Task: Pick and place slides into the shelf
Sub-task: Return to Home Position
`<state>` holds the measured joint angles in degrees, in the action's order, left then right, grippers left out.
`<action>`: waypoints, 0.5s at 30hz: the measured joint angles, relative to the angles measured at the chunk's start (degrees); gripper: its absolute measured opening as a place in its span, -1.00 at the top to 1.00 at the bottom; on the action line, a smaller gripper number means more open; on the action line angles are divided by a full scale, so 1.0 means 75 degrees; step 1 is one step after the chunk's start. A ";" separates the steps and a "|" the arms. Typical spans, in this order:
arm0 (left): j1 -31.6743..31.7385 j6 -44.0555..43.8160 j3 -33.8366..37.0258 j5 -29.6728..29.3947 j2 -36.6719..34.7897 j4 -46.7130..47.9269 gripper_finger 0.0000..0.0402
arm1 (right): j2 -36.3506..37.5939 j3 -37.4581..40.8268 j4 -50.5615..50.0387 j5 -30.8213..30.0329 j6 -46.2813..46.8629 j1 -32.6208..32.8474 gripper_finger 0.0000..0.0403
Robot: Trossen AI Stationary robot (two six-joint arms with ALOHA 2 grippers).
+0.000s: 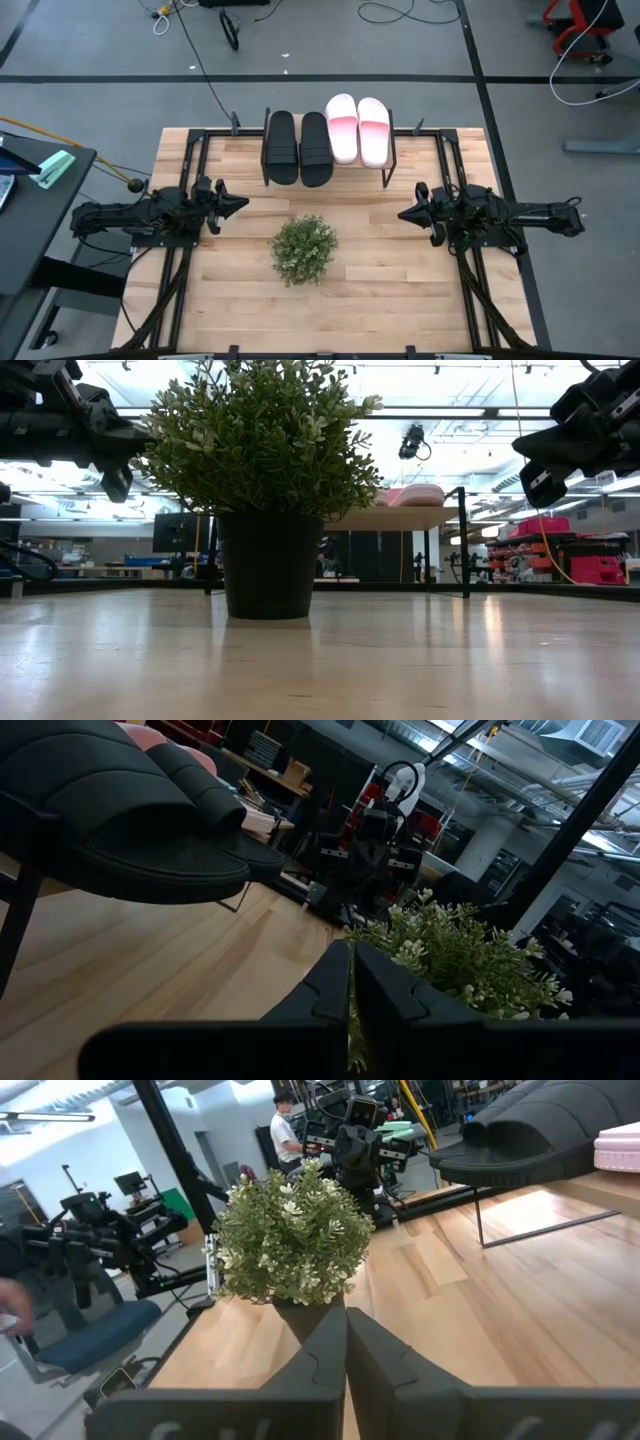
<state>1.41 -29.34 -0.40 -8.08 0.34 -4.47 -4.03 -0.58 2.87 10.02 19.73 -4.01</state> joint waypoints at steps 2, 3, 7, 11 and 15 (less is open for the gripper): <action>0.0003 0.0001 0.0000 0.0000 0.0003 0.0000 0.88 | 0.0000 0.0000 -0.0003 0.0001 0.0002 0.0000 0.92; 0.0003 0.0000 0.0000 0.0000 0.0001 0.0000 0.87 | 0.0000 0.0000 -0.0003 0.0003 0.0002 0.0000 0.93; 0.0000 0.0726 0.0000 -0.0003 0.0003 0.0026 0.84 | 0.0000 0.0000 -0.0003 0.0006 0.0001 0.0000 0.93; 0.0000 0.2592 0.0000 -0.0002 0.0003 0.0040 0.82 | 0.0000 0.0000 -0.0006 0.0006 0.0003 0.0000 0.92; 0.0000 0.3249 0.0000 -0.0003 0.0003 0.0041 0.83 | 0.0000 0.0000 -0.0006 0.0008 0.0003 0.0000 0.92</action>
<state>1.41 -4.97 -0.40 -8.10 0.36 -4.16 -4.03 -0.58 2.83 10.08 19.75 -4.01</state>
